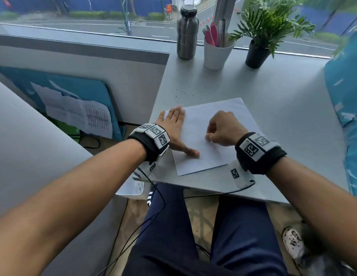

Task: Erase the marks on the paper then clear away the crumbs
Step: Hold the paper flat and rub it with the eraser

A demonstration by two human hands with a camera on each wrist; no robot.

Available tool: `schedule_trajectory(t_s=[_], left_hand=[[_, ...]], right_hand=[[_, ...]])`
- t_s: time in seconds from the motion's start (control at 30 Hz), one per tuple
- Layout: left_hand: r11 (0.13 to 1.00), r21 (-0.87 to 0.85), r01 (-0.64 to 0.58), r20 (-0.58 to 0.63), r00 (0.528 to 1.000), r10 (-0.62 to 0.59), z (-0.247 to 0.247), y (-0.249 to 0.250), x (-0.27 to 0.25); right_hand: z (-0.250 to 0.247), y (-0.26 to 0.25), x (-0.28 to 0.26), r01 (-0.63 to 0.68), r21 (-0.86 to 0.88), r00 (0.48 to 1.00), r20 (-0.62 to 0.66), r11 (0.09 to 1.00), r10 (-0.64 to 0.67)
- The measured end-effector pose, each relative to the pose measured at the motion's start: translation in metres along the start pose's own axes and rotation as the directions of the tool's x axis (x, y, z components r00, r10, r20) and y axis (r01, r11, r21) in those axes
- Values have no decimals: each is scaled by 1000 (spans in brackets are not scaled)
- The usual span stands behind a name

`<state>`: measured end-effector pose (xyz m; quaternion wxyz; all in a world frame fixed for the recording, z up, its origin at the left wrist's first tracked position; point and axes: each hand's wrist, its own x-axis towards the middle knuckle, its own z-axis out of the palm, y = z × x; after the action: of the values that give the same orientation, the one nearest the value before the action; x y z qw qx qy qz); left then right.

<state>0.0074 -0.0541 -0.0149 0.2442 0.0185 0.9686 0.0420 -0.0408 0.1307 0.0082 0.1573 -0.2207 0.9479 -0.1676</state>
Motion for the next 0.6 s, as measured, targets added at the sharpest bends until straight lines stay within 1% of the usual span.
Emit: schedule_trajectory(t_s=[0.07, 0.17, 0.27, 0.37, 0.47, 0.53, 0.6], left_hand=[[998, 61, -10, -15, 1000, 11, 1, 3, -3], [990, 121, -72, -41, 996, 78, 7, 7, -12], [972, 168, -165, -45, 984, 175, 13, 11, -24], [947, 179, -267, -32, 960, 276, 14, 18, -36], [925, 116, -362, -33, 929, 368, 11, 27, -40], [906, 5, -422, -51, 905, 422, 6, 31, -37], [884, -117, -453, -104, 891, 442, 0, 32, -29]], right_hand=[[-2, 11, 2, -50, -5, 999, -19, 999, 50], [-10, 26, 7, -112, -31, 993, -36, 993, 111], [-19, 37, 9, -145, -64, 989, -48, 987, 142], [-24, 41, 10, -178, -96, 982, -89, 979, 169], [-27, 42, 12, -169, -122, 982, -102, 978, 157], [-29, 44, 13, -153, -107, 985, -96, 982, 143], [-31, 46, 11, -130, -84, 989, -85, 988, 123]])
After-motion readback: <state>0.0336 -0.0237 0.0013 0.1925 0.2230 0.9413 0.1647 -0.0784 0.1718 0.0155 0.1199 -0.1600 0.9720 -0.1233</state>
